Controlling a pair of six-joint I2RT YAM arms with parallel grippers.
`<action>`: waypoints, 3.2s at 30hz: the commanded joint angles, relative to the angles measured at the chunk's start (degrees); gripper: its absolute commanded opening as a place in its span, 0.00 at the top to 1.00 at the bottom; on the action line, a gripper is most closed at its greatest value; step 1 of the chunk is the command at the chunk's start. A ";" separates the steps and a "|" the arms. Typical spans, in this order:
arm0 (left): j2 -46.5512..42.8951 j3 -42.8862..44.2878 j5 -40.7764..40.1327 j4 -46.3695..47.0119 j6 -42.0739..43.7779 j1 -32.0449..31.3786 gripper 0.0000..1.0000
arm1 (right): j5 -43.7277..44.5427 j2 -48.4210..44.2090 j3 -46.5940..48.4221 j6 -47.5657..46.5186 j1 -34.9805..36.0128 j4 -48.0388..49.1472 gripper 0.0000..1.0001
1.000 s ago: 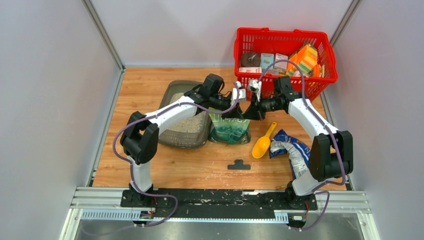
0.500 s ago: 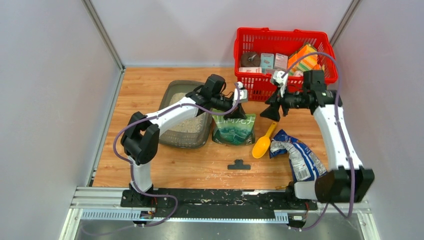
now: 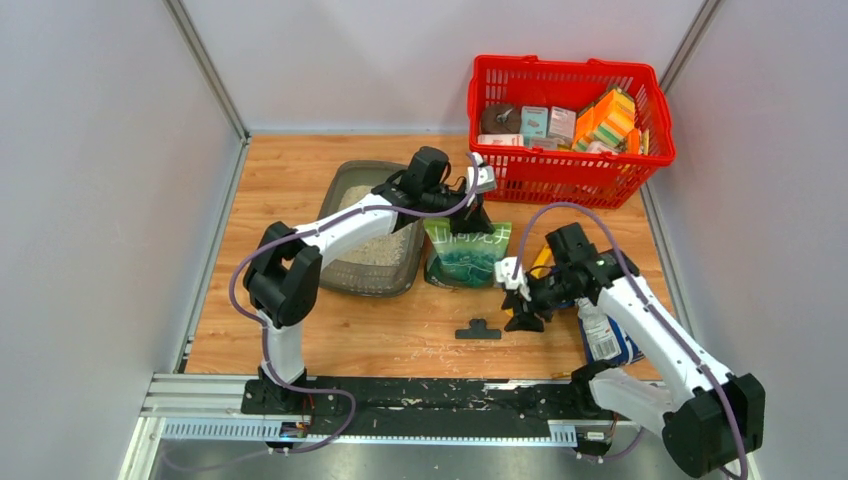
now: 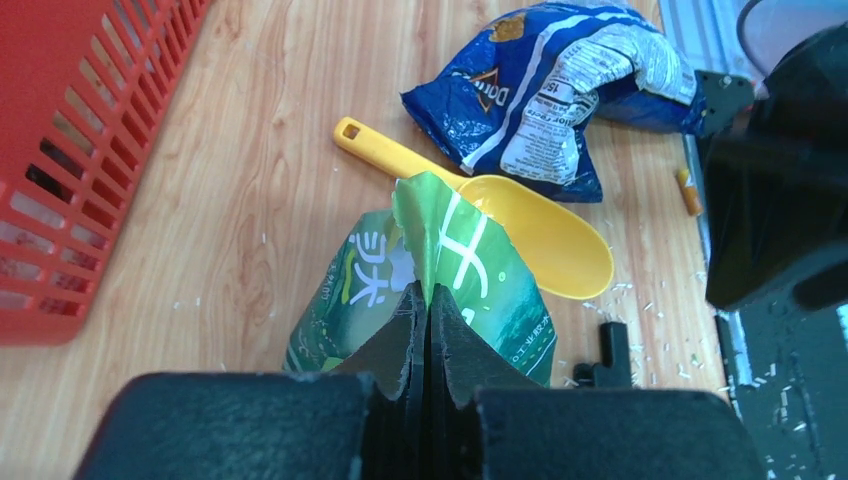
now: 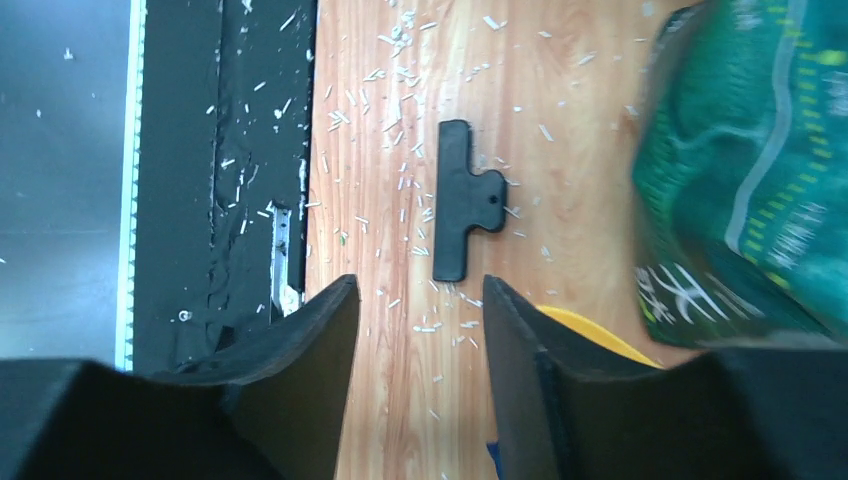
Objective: Fill the litter box with clean litter
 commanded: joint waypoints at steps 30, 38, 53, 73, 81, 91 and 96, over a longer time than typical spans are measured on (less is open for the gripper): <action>3.18 3.74 -0.53 7.82 -14.76 1.05 1.00 | 9.01 28.56 -2.01 2.27 13.19 20.00 0.61; 3.70 4.35 -0.88 7.38 -14.67 1.05 1.00 | 8.91 29.52 -1.66 3.59 13.54 19.30 0.88; 4.50 8.92 1.76 0.09 -10.19 0.96 0.73 | 11.45 9.06 10.64 2.10 12.66 -1.44 1.00; -26.25 -2.40 3.87 -21.08 18.80 5.36 0.35 | 5.85 4.39 22.60 10.78 -1.14 0.90 1.00; -24.86 -3.57 5.80 -18.99 21.55 4.92 0.35 | 5.40 7.81 28.92 13.78 0.35 7.08 1.00; -21.34 -1.97 8.35 -16.88 17.85 4.13 0.42 | 4.34 10.98 30.60 15.01 1.85 11.64 1.00; -21.17 -1.97 8.09 -17.58 17.85 4.04 0.49 | 4.08 11.51 30.07 15.54 2.38 14.27 1.00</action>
